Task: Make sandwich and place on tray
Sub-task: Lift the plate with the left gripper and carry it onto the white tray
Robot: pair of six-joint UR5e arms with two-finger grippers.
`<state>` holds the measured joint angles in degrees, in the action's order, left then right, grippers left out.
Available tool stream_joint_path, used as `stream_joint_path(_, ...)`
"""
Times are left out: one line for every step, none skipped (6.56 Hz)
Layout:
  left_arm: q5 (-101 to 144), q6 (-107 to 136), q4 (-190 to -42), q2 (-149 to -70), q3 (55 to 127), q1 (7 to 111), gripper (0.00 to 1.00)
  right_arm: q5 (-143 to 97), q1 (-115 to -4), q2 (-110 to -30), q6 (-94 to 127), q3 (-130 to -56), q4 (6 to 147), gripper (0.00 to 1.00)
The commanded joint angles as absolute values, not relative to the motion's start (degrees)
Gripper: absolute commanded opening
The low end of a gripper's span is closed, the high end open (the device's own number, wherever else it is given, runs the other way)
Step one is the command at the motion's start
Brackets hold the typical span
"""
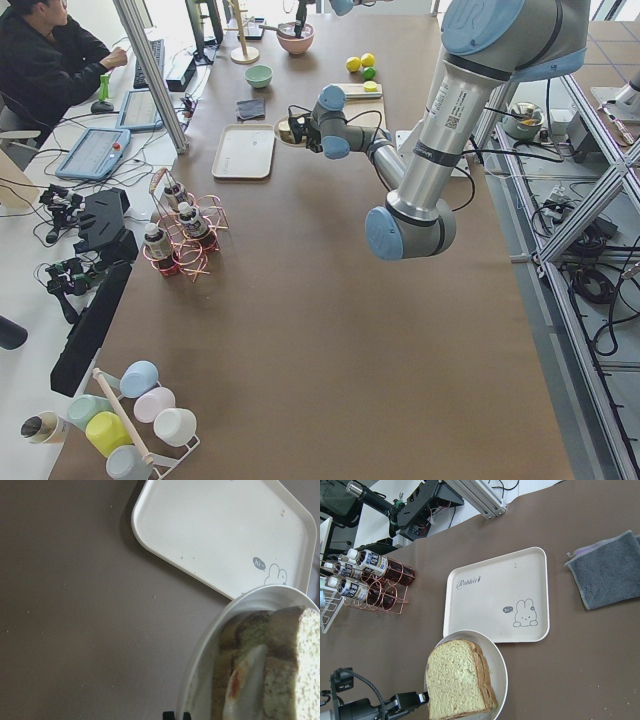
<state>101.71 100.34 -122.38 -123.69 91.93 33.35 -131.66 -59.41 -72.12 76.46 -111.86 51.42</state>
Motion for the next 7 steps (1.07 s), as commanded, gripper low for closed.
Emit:
stream_joint_path(102.39,102.55,-123.65,-129.52,82.93,36.20,0.00,-131.48,-59.33,-72.16,76.46,-111.62,51.42,1.00)
stream_joint_path(101.96,104.92,-129.49,-131.46,76.62,36.99,0.00,-131.48,-59.33,-72.16,76.46,-111.62,51.42,1.00)
stream_joint_path(99.34,109.47,-134.34,-134.79,68.98,37.87,0.00,-131.48,-59.33,-72.16,76.46,-111.62,51.42,1.00)
stream_joint_path(98.71,109.77,-134.47,-136.74,65.17,39.97,0.00,-131.48,-59.33,-72.07,76.46,-111.62,51.42,1.00)
stream_joint_path(98.61,109.95,-134.47,-136.84,63.91,40.95,0.00,-131.48,-59.33,-72.07,76.46,-111.62,51.42,1.00)
stream_joint_path(98.18,111.00,-134.56,-137.72,62.33,40.96,0.00,-131.48,-59.33,-72.07,76.46,-111.62,51.42,1.00)
stream_joint_path(97.74,111.01,-134.65,-139.81,59.62,40.61,0.00,-131.48,-59.24,-72.07,76.46,-111.53,51.42,1.00)
